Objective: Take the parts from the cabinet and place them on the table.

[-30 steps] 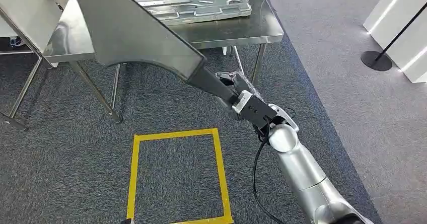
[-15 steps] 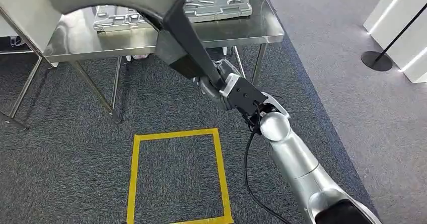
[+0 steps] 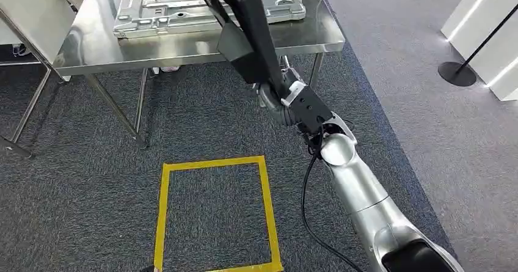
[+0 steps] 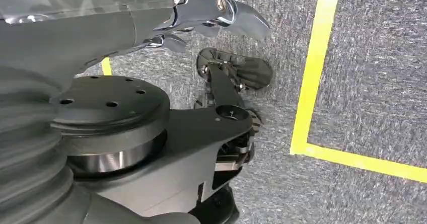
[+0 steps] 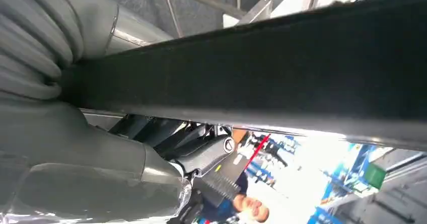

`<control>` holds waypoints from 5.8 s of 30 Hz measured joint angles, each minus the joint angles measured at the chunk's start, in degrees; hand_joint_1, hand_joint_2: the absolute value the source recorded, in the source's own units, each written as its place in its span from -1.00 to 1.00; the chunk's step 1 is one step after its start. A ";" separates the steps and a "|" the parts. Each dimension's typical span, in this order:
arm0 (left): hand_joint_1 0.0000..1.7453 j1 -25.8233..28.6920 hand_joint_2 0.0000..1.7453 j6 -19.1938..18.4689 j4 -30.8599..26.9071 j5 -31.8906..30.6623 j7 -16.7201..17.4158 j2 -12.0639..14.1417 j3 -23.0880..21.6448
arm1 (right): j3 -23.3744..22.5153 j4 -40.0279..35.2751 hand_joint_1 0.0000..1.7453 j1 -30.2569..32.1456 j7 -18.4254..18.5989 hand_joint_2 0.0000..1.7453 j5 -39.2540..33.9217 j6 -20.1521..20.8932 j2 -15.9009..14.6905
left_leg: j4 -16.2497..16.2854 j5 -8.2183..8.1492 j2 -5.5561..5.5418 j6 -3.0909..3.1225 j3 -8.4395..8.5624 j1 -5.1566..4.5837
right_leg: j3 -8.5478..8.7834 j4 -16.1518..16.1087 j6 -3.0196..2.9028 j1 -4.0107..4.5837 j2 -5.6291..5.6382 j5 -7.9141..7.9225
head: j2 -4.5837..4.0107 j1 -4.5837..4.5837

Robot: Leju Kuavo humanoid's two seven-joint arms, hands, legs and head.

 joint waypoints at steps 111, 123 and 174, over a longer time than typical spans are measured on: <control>-1.00 -1.37 1.00 0.13 0.07 -0.17 2.06 -0.37 -1.49 | -6.93 9.86 1.00 0.06 -3.23 1.00 1.60 3.50 0.81 | 16.06 -6.27 -0.13 -2.24 -7.77 1.21 | 0.33 -0.92 -1.98 0.26 -0.29 0.51 | 0.00 -1.14; -1.00 -1.71 1.00 0.31 0.07 0.42 2.58 -0.37 -1.46 | -6.93 10.16 1.00 -0.78 -3.04 1.00 1.84 3.59 0.81 | 0.36 0.02 -0.21 0.81 -0.45 1.18 | -5.74 13.00 1.24 -0.25 -0.13 -7.25 | 0.00 -0.94; -1.00 -1.90 1.00 -0.61 0.07 1.03 1.70 -0.37 -1.46 | -6.91 11.23 1.00 -1.68 -2.75 1.00 2.10 3.76 0.94 | 7.62 -1.76 -0.18 -1.99 -3.39 1.13 | 0.57 -0.44 -1.76 0.13 -0.10 0.10 | 0.00 -0.96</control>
